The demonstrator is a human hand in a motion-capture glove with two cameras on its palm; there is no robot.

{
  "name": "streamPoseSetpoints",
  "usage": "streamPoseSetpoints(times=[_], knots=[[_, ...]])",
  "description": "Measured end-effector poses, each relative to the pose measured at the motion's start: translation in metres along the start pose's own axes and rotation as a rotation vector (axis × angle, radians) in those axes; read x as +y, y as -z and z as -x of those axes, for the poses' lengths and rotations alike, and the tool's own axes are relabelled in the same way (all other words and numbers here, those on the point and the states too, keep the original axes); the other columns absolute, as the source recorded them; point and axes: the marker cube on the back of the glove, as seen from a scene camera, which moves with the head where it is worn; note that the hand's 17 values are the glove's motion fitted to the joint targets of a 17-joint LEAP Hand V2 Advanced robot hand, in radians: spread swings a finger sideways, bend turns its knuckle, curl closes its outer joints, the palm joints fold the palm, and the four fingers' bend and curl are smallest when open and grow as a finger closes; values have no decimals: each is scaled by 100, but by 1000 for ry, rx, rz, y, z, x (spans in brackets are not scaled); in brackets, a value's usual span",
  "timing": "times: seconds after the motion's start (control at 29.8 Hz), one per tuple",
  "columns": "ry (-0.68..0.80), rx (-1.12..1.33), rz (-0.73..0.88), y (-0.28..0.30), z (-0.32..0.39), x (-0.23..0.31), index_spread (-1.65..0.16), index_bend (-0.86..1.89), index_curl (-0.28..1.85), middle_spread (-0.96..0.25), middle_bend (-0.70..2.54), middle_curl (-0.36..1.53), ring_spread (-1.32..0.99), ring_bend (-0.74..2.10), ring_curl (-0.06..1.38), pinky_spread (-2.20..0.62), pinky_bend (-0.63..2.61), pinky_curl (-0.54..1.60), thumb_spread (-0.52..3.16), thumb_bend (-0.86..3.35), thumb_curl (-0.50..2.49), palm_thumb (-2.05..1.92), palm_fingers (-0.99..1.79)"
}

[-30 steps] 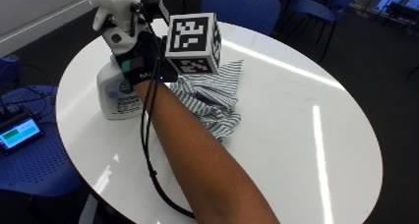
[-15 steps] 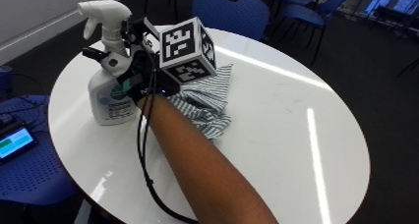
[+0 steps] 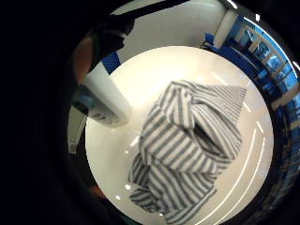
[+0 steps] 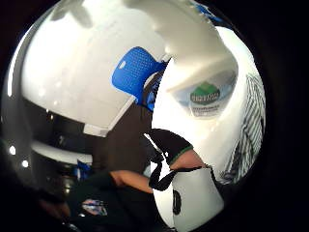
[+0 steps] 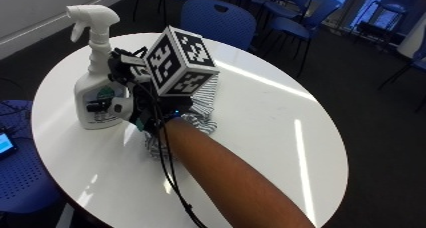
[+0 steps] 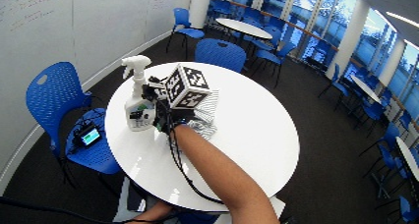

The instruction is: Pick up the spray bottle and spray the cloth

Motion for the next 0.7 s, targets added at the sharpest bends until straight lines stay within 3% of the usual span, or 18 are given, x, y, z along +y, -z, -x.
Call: streamPoseSetpoints(times=[0.27,0.7], knots=[[268,111,131,9,41,59,-37,14,29,-8,27,38,-7,38,31,17,49,35,96,-4,39,47,38],[496,-59,429,53,107,138,-40,16,30,-8,24,36,-5,34,31,25,33,31,98,-5,33,32,32]])
